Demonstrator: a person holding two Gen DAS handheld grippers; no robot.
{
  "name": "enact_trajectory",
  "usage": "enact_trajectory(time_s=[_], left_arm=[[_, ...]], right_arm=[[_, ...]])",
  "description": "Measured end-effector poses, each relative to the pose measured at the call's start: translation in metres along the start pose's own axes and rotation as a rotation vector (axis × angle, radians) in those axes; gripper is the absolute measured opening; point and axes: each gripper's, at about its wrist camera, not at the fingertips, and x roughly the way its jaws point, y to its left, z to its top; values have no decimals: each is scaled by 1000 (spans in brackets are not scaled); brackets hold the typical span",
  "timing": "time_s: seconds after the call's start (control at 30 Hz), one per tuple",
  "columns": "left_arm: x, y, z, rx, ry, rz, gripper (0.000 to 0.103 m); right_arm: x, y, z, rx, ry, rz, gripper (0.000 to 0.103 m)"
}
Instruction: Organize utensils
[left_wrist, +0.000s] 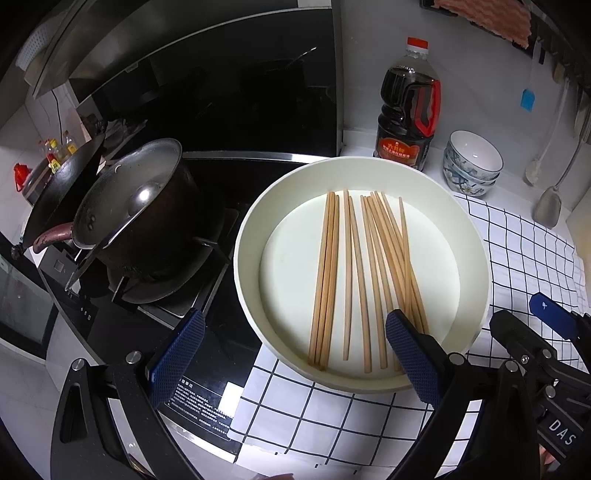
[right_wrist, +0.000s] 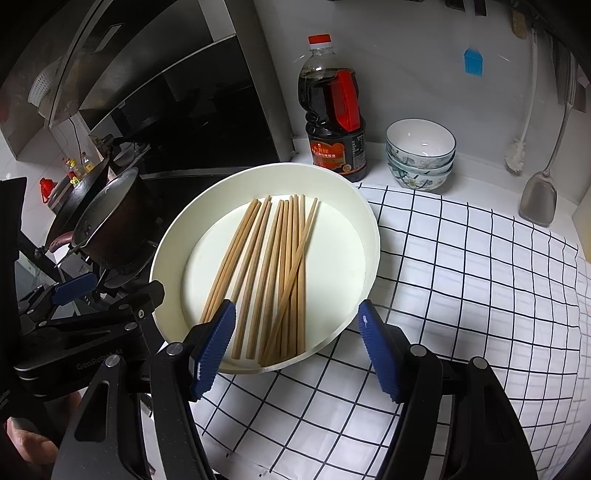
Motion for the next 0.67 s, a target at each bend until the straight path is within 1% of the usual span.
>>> enact_trajectory(time_s=[0.3,0.5,0.57,0.67], left_arm=[[-1,-1,-2,5,-19,-7,97],[1,-1,-1,-9,10,-11,97],[2,-1,-2,-7,15,-12,97],[2,-3,-2,-3,20,-11,97]], right_arm=[[0,-1,0,2,2,0,66],[-1,-2,-2,12,3,2,66],[-1,-4,-3,16,4,4,68],[-2,-7,-4,23,2,7,68]])
